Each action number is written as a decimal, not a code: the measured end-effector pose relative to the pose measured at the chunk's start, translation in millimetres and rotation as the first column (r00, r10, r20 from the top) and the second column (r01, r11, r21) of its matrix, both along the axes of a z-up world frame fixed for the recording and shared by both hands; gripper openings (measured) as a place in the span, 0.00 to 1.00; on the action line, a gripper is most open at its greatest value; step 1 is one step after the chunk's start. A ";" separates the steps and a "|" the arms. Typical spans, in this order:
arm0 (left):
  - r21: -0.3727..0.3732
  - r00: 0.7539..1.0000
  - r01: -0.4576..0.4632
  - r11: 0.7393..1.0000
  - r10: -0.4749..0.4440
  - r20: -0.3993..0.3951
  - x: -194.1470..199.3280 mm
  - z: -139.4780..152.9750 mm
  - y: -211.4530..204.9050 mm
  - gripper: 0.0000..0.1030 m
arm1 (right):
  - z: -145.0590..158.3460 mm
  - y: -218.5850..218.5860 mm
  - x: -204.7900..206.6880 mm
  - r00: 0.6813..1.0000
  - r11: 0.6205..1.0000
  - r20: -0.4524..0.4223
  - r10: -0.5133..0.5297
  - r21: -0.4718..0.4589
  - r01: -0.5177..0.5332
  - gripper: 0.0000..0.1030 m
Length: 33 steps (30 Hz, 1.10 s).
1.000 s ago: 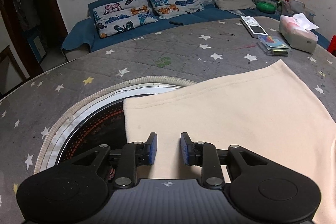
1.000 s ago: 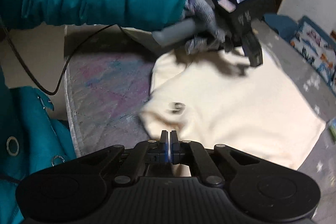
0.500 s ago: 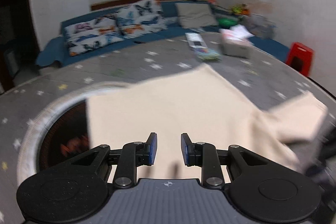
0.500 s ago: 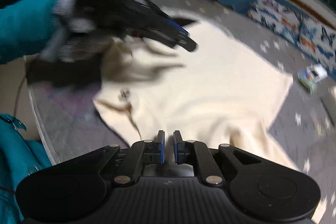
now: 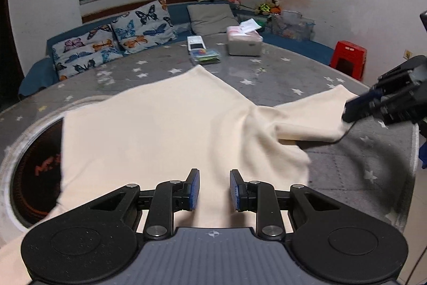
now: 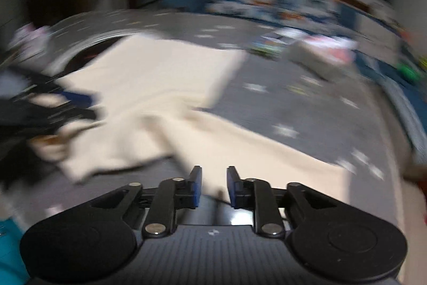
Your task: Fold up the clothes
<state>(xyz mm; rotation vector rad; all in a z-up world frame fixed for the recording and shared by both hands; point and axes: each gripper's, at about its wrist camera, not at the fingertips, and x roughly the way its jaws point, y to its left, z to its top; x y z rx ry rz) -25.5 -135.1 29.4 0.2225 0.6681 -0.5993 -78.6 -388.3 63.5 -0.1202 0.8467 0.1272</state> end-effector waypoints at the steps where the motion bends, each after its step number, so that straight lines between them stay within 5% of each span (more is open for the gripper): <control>1: 0.003 1.000 0.005 1.000 -0.005 0.000 -1.1 -1.8 -2.1 0.26 | -3.1 -12.7 -0.2 0.998 0.998 0.004 -0.055 0.000 0.055 0.21; 5: 0.020 1.000 0.018 1.000 -0.018 0.007 -5.2 -7.0 -7.6 0.26 | -15.9 -62.7 -1.6 0.965 0.966 0.014 -0.260 0.013 0.260 0.26; 9: 0.024 1.000 0.014 1.000 -0.014 0.008 -7.3 -9.2 -9.5 0.26 | -30.6 -90.8 -5.4 0.935 0.933 0.004 -0.354 0.075 0.353 0.26; 12: 0.028 1.000 0.008 1.000 -0.008 0.008 -8.3 -10.0 -10.8 0.26 | -40.4 -94.3 -2.5 0.931 0.926 0.002 -0.364 0.105 0.362 0.24; 15: 0.032 1.000 0.008 0.999 -0.008 0.009 -9.2 -10.6 -10.9 0.26 | -39.5 -92.6 -2.2 0.940 0.936 0.017 -0.340 0.103 0.337 0.09; 24: 0.055 0.998 0.065 0.996 -0.066 0.023 -13.7 -13.8 -12.4 0.26 | 10.2 -83.7 3.1 0.921 0.929 0.242 -0.305 -0.137 0.344 0.05; 33: 0.062 0.994 0.102 0.993 -0.104 0.027 -20.4 -10.4 -12.7 0.27 | -44.3 -96.7 18.8 0.922 0.904 0.113 -0.370 -0.185 0.386 0.11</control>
